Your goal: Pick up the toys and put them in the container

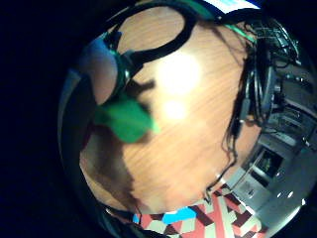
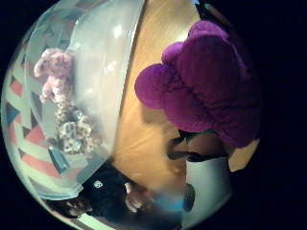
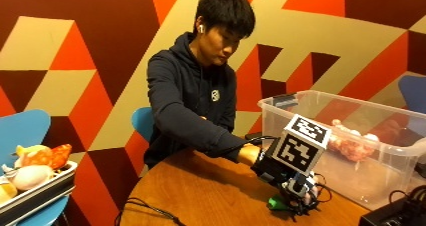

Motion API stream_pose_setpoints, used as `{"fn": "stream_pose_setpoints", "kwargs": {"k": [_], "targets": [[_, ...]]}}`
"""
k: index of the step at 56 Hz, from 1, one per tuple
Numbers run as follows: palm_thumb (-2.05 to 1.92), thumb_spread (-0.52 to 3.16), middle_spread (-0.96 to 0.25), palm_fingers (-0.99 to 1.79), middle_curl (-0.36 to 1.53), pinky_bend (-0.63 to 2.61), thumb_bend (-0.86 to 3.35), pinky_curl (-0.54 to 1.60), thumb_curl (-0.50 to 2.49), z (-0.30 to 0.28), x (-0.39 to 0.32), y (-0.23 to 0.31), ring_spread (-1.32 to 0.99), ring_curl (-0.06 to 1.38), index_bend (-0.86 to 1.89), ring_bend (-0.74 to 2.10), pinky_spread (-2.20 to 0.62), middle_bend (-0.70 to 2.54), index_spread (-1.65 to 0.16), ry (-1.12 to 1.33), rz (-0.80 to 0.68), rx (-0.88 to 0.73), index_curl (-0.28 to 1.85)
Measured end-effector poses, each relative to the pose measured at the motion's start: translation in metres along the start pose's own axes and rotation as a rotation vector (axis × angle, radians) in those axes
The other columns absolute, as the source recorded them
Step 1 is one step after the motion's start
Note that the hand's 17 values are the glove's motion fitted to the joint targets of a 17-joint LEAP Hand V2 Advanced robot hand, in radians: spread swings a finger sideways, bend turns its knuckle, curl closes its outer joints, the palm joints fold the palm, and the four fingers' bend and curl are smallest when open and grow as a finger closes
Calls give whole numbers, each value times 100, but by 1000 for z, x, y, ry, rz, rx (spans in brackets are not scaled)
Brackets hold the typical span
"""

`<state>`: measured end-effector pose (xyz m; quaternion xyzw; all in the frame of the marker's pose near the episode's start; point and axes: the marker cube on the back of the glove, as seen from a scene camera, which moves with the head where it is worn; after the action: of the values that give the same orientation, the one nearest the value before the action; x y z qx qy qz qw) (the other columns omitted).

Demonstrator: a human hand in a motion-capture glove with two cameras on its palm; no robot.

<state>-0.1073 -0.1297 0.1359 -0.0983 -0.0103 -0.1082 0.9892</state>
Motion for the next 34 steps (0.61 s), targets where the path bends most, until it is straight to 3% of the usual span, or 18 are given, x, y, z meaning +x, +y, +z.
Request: {"fn": "stream_pose_setpoints", "kwargs": {"k": [10,24,34], "targets": [[81,90,-13,116,70,84,17,38,75,-8,4,11,-34,46,42,103,-35,70,-21,-81,48,161,38],[67,74,-19,111,83,120,8,55,86,-88,-2,72,-36,58,58,125,-40,83,-26,-93,77,423,55],[66,69,-21,100,91,131,7,64,94,-161,-39,112,-36,64,60,135,-42,92,-30,-84,11,553,65]]}}
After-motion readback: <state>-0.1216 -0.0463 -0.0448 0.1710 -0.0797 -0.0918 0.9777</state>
